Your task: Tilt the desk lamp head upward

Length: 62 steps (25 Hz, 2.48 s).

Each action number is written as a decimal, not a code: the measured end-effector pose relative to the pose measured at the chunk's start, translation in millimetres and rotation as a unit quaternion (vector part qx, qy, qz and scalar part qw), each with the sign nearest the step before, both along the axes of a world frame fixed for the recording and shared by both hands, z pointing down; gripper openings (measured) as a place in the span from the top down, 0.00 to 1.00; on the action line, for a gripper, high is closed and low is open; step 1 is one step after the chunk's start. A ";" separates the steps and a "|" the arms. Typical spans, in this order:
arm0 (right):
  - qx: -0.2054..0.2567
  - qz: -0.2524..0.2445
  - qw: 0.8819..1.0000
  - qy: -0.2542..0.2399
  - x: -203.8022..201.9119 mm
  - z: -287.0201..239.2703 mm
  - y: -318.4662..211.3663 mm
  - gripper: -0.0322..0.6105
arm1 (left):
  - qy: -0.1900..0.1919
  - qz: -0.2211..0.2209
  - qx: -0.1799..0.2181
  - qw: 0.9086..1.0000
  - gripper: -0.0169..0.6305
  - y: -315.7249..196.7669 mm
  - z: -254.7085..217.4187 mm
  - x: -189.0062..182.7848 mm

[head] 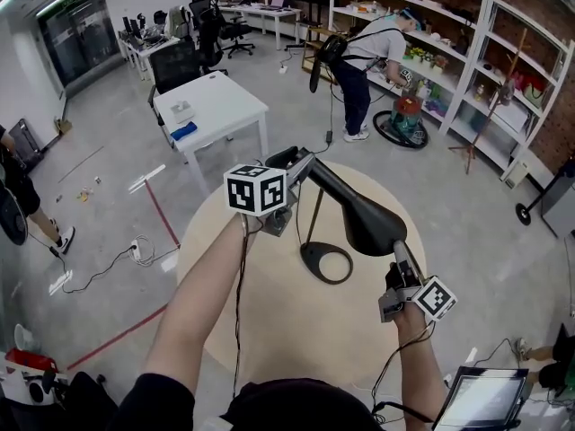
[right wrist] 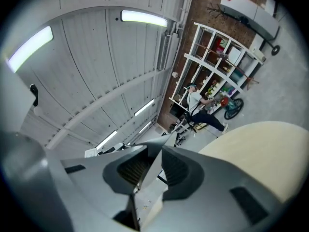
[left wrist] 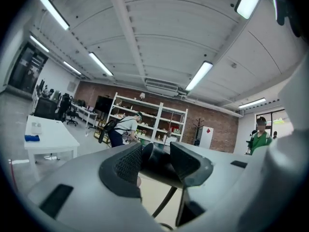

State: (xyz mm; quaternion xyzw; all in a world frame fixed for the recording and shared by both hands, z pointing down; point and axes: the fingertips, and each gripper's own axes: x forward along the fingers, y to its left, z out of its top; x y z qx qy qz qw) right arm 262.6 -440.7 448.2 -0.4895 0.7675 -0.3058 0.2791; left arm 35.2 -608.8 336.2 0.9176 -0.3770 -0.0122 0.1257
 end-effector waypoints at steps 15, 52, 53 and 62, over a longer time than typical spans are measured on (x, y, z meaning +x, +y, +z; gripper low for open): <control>0.047 0.001 0.998 0.051 10.2 -70.2 2.1 0.82 | 0.126 0.001 -0.086 0.988 0.68 -6.6 26.7 -10.1; 0.033 -0.014 0.995 0.097 7.4 -130.0 -8.0 0.83 | -0.251 0.161 0.130 0.946 0.68 17.3 17.6 4.1; 0.033 -0.016 0.994 0.099 6.4 -130.4 -7.8 0.83 | -0.244 0.173 0.115 0.947 0.68 15.6 19.6 3.3; 0.053 -0.025 0.992 0.114 -2.5 -154.0 -10.1 0.83 | -0.196 0.214 0.059 0.955 0.68 11.3 35.6 -0.8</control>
